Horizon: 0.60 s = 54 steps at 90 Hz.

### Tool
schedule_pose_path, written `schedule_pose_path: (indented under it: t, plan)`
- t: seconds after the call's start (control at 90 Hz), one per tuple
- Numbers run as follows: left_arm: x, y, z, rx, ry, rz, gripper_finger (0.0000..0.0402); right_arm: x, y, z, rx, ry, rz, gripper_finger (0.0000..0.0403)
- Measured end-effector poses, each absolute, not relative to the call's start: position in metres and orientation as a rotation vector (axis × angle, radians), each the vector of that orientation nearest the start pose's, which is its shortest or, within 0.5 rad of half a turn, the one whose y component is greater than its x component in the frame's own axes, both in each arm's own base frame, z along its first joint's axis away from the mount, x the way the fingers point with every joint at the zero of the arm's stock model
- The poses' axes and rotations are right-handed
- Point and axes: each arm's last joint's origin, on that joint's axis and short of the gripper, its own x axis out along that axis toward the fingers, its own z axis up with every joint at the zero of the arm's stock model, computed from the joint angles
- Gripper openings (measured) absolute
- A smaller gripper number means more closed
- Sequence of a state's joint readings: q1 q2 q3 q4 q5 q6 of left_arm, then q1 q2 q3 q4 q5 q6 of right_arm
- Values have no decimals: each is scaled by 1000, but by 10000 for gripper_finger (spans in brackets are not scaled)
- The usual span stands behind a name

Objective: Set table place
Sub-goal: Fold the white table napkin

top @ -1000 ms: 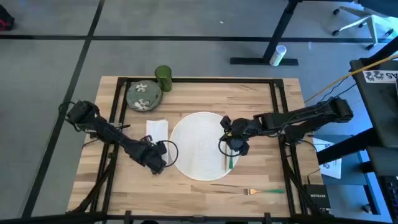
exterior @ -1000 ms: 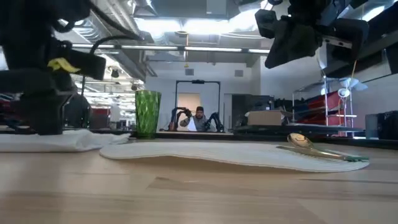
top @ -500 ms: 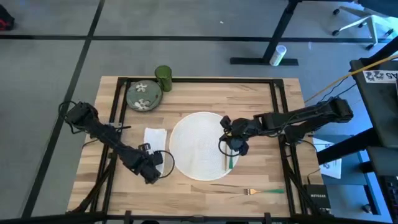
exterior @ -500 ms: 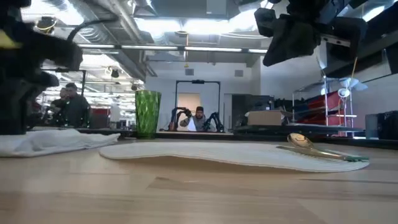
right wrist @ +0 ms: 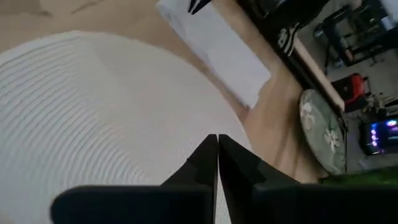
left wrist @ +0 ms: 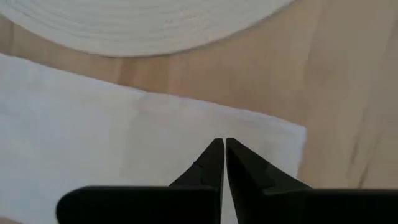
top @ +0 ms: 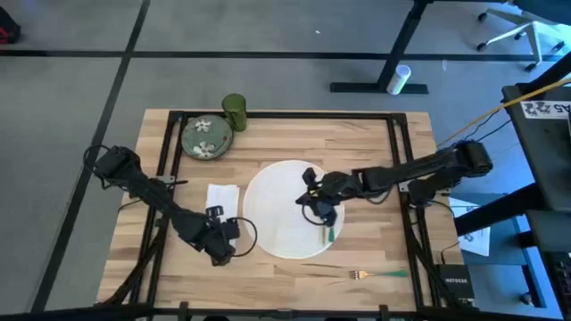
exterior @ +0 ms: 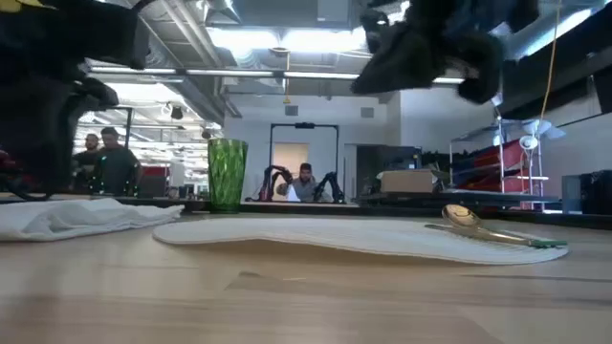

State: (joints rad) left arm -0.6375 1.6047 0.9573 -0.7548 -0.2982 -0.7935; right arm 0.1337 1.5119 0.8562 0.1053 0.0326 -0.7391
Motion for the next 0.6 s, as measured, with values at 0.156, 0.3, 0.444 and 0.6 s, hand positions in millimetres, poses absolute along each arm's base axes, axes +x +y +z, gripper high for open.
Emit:
schedule_pose_path:
  t: [0.156, 0.3, 0.444, 0.6]
  plan:
    - [228, -164, 174, -59, 1208, 176, 0, 343, 28, 197, -723, 373, 195, 0]
    - [230, -159, 174, -45, 1219, 187, 0, 359, 13, 184, -700, 379, 143, 0]
    - [224, -141, 175, 60, 1275, 327, 0, 365, 7, 182, -703, 386, 130, 0]
    - [227, -120, 175, 57, 1300, 453, 0, 366, 6, 183, -707, 378, 132, 0]
